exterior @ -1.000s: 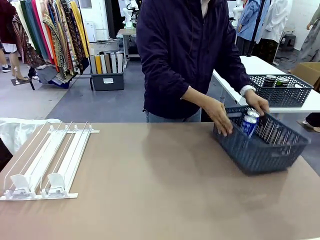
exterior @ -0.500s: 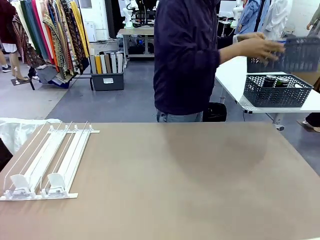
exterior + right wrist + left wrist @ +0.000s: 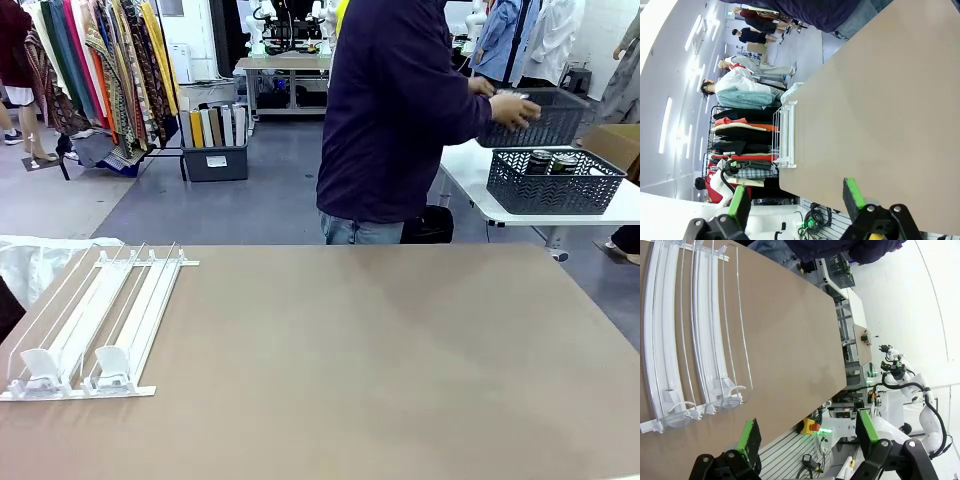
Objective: Retrieve and store the cans from the dispenser.
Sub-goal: Pick up one can from the Automatic Can Dispenser and place it in the middle of the table.
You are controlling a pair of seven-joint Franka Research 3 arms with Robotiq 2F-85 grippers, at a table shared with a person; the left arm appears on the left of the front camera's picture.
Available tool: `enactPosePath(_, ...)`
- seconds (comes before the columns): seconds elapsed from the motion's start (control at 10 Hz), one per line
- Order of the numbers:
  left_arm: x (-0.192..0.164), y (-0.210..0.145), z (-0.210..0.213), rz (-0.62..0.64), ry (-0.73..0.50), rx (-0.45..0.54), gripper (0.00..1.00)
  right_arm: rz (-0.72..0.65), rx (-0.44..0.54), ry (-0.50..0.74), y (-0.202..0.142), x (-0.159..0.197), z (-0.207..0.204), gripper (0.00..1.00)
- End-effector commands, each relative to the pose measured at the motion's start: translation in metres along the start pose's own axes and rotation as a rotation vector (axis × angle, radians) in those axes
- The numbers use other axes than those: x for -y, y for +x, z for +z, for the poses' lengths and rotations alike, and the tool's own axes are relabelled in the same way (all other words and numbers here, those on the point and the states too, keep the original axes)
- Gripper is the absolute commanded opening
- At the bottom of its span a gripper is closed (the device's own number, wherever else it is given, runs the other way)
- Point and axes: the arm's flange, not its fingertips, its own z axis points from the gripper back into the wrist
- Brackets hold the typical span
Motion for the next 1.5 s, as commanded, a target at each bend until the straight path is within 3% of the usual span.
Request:
enactPosePath(0.0, -0.0013, -0.0001, 0.0031, -0.018, 0.001, -0.01, 1.0, 0.019, 0.003, 0.014, 0.0007, -0.0007, 0.0004, 1.0)
enactPosePath(1.4, -0.0013, -0.0001, 0.0031, -0.018, 0.001, -0.01, 1.0, 0.019, 0.003, 0.014, 0.0007, -0.0007, 0.0004, 1.0)
